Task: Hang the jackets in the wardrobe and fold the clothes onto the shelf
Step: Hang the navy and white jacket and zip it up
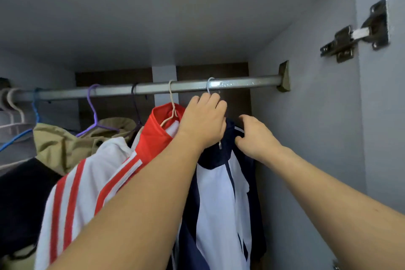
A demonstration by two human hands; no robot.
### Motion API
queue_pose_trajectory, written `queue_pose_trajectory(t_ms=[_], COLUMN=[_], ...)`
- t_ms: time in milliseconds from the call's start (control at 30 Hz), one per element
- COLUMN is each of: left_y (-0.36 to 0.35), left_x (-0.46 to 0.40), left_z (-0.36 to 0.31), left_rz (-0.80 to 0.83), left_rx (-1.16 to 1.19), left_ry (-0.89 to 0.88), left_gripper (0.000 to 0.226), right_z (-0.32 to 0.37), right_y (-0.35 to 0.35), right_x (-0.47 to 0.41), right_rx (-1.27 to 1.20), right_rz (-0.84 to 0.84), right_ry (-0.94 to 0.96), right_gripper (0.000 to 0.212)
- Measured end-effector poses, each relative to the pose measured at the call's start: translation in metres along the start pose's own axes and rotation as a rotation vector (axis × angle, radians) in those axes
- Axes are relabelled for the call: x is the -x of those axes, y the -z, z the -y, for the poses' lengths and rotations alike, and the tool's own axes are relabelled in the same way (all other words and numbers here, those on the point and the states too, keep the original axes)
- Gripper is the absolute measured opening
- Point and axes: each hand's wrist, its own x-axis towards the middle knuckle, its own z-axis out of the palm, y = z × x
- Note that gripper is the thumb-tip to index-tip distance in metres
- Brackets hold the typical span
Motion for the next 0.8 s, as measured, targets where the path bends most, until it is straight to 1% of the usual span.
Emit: queue_pose_trajectory(t_ms=[67,167,267,333,400,467,533,600,667,733,800], left_y=[0.016,0.053,0.095,0.121,0.148,0.175,0.202,0.224,0.238,0.248,0.259], left_x=[-0.011,-0.033,-0.055,-0.067,-0.079,-0.09,-0.1,-0.109,-0.116,-0.119,-0.115], left_z=[0.006,0.021,0.036,0.045,0.053,0.059,0.065,0.069,0.072,0.072,0.069], left_rz=[0.087,0.171,0.279,0.365,0.407,0.453,0.548,0.649,0.716,0.752,0.758], left_rx=[0.059,0.121,0.217,0.279,0.322,0.352,0.366,0.38,0.429,0.5,0.556], left_ry=[0.058,0.14,0.16,0.15,0.175,0.212,0.239,0.248,0.246,0.235,0.203], left_gripper=[0.031,0.038,0.044,0.049,0.054,0.055,0.054,0.048,0.042,0.044,0.047], right_z=[0.01,0.025,0.043,0.058,0.076,0.093,0.108,0.12,0.126,0.132,0.139], right_y=[0.028,0.071,0.119,0.152,0.185,0.22,0.254,0.284,0.308,0.326,0.338], right_x=[0.002,0.008,0.011,0.009,0.005,-0.001,-0.009,-0.02,-0.027,-0.023,-0.009], right_rx=[0.056,0.095,0.092,0.086,0.076,0.071,0.078,0.099,0.119,0.123,0.116], right_rz=[0.088,0.225,0.347,0.417,0.482,0.539,0.583,0.597,0.569,0.524,0.487], right_ry=[-0.043,-0.1,-0.166,-0.203,-0.232,-0.235,-0.243,-0.253,-0.27,-0.286,-0.302], right_gripper=[0.06,0.065,0.072,0.071,0.067,0.065,0.067,0.067,0.063,0.06,0.063])
